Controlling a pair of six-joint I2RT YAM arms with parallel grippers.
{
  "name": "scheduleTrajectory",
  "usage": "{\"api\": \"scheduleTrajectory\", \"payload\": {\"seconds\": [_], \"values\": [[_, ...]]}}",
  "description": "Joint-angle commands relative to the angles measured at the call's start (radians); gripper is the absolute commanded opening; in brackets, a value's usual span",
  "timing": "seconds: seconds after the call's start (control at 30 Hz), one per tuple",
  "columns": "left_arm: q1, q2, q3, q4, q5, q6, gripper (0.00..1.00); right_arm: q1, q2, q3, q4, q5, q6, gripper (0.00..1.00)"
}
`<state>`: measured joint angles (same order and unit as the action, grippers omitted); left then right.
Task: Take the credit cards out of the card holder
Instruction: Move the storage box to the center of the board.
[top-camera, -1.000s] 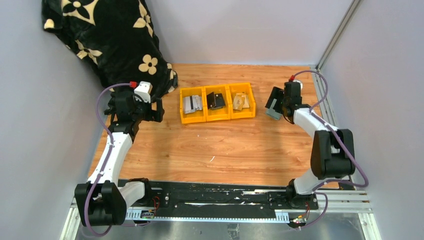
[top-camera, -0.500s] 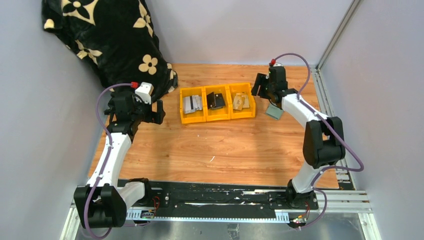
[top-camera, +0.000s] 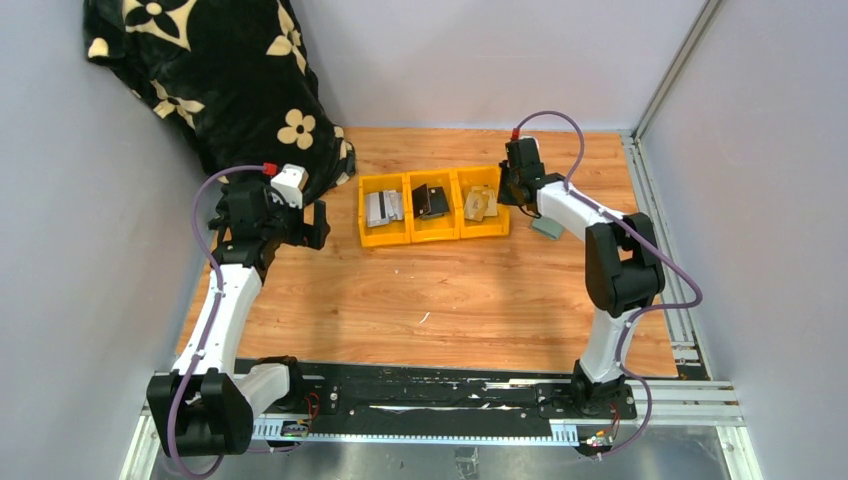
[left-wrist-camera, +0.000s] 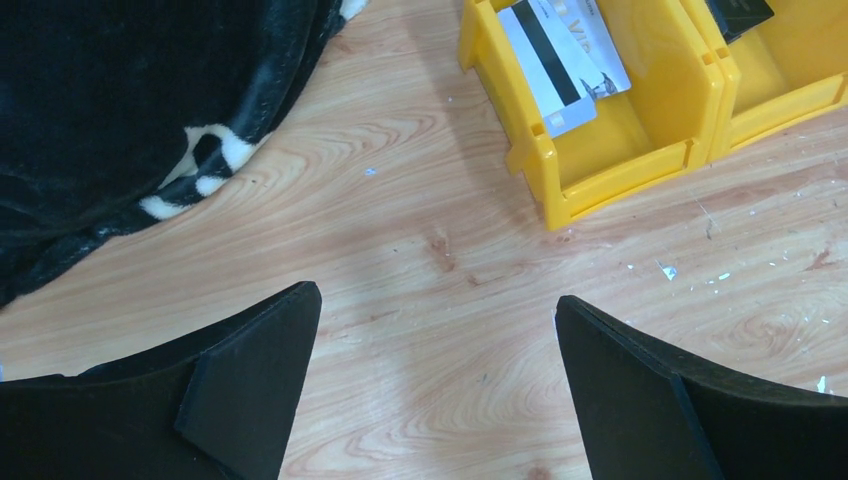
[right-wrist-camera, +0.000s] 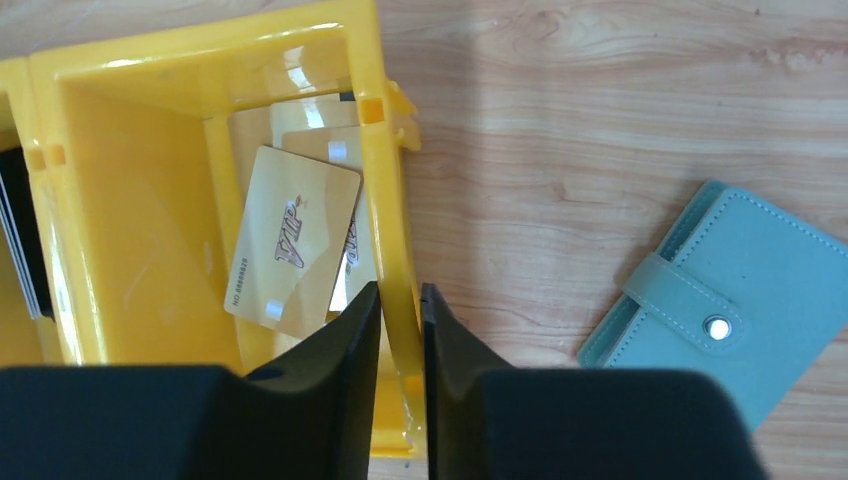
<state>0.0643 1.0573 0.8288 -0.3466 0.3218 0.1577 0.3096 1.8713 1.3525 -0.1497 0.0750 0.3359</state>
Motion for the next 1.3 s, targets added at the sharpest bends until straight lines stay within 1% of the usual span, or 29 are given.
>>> {"api": "scheduleTrajectory", "payload": {"seconds": [0.0, 0.07, 0.17, 0.23, 0.33, 0.43, 0.53, 0.67, 0.73, 0.77, 0.8, 0.83, 0.9, 0.93, 0.97, 1.03, 1.1, 1.17, 1.27], "values": [[0.005, -0.018, 0.029, -0.016, -0.002, 0.019, 1.00, 0.050, -0.032, -0.026, -0.015, 0.077, -0.008, 0.16], [0.005, -0.021, 0.028, -0.016, -0.001, 0.020, 1.00, 0.070, -0.059, -0.062, -0.005, 0.101, -0.001, 0.10], [0.005, -0.026, 0.025, -0.019, 0.002, 0.017, 1.00, 0.102, -0.118, -0.120, 0.015, 0.154, 0.017, 0.07], [0.005, -0.029, 0.023, -0.020, 0.005, 0.015, 1.00, 0.112, -0.156, -0.171, 0.043, 0.160, 0.024, 0.06], [0.005, -0.033, 0.023, -0.026, 0.008, 0.016, 1.00, 0.123, -0.205, -0.237, 0.077, 0.146, 0.018, 0.04], [0.005, -0.043, 0.023, -0.032, 0.011, 0.019, 1.00, 0.122, -0.231, -0.273, 0.086, 0.101, -0.015, 0.01], [0.005, -0.050, 0.019, -0.037, 0.018, 0.021, 1.00, 0.123, -0.257, -0.297, 0.080, 0.087, -0.051, 0.01], [0.005, -0.056, 0.015, -0.033, 0.025, 0.015, 1.00, 0.123, -0.273, -0.300, 0.075, 0.060, -0.081, 0.05], [0.005, -0.057, 0.017, -0.035, 0.027, 0.010, 1.00, 0.123, -0.267, -0.286, 0.068, 0.045, -0.104, 0.10], [0.005, -0.056, 0.018, -0.036, 0.026, 0.010, 1.00, 0.122, -0.263, -0.274, 0.054, 0.041, -0.116, 0.16], [0.005, -0.057, 0.020, -0.039, 0.026, 0.010, 1.00, 0.120, -0.260, -0.257, 0.031, 0.038, -0.129, 0.27], [0.005, -0.058, 0.021, -0.042, 0.025, 0.011, 1.00, 0.119, -0.261, -0.243, 0.019, 0.038, -0.135, 0.32], [0.004, -0.060, 0.023, -0.049, 0.023, 0.018, 1.00, 0.107, -0.277, -0.227, -0.008, 0.049, -0.124, 0.47], [0.005, -0.059, 0.024, -0.052, 0.024, 0.023, 1.00, 0.095, -0.289, -0.220, -0.019, 0.069, -0.110, 0.56], [0.005, -0.059, 0.025, -0.051, 0.023, 0.025, 1.00, 0.088, -0.301, -0.214, -0.034, 0.085, -0.089, 0.60], [0.004, -0.059, 0.025, -0.054, 0.020, 0.027, 1.00, 0.074, -0.317, -0.198, -0.070, 0.183, -0.039, 0.71], [0.005, -0.059, 0.030, -0.053, 0.021, 0.025, 1.00, 0.058, -0.314, -0.187, -0.094, 0.315, 0.015, 0.78], [0.005, -0.060, 0.033, -0.054, 0.022, 0.022, 1.00, 0.031, -0.285, -0.140, -0.151, 0.390, 0.065, 0.81], [0.005, -0.060, 0.040, -0.062, 0.027, 0.018, 1.00, -0.011, -0.212, -0.076, -0.217, 0.420, 0.117, 0.84]]}}
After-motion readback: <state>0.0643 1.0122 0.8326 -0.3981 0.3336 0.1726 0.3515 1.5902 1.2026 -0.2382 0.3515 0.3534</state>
